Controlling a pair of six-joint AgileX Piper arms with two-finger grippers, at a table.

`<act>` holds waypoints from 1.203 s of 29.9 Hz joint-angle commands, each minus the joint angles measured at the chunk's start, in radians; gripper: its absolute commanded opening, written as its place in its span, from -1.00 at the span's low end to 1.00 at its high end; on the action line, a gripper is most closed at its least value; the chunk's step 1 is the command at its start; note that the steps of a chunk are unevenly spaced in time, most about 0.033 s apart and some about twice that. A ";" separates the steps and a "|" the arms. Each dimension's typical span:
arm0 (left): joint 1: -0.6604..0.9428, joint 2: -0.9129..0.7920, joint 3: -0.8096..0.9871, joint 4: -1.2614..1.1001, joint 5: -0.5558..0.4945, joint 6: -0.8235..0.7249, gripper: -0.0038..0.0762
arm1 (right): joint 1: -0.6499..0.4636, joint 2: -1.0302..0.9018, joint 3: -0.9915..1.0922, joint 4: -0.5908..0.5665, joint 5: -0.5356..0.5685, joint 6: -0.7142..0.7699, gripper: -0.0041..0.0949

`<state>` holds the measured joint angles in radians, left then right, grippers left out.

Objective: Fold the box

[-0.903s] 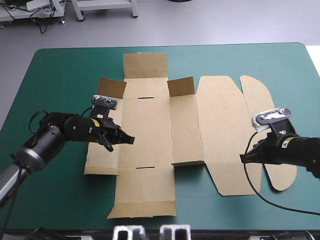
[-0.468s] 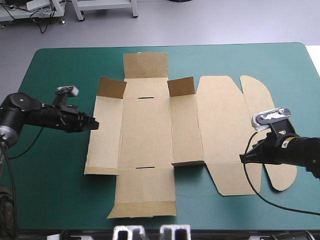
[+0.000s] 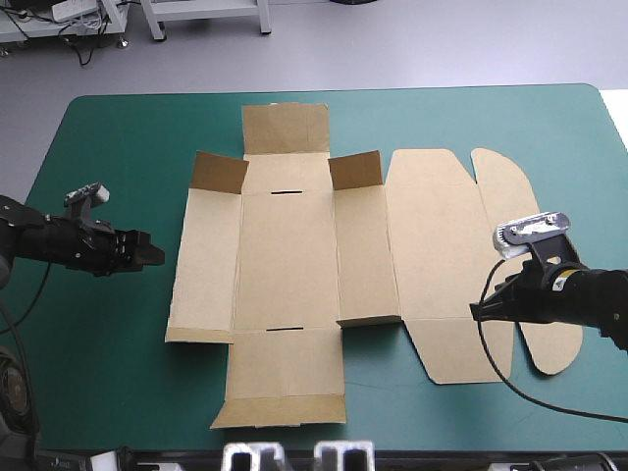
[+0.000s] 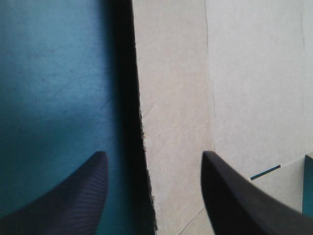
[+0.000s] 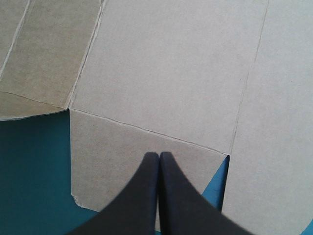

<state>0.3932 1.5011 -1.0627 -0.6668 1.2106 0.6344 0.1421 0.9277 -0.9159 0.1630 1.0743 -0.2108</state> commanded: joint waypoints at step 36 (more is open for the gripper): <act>-0.234 0.095 0.128 -0.324 -0.019 0.326 -0.91 | 0.000 -0.003 -0.023 0.026 0.008 -0.019 -0.95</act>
<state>0.1658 1.6326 -0.8975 -0.9353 1.0735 0.9017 0.1421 0.9277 -0.9159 0.1760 1.1116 -0.2215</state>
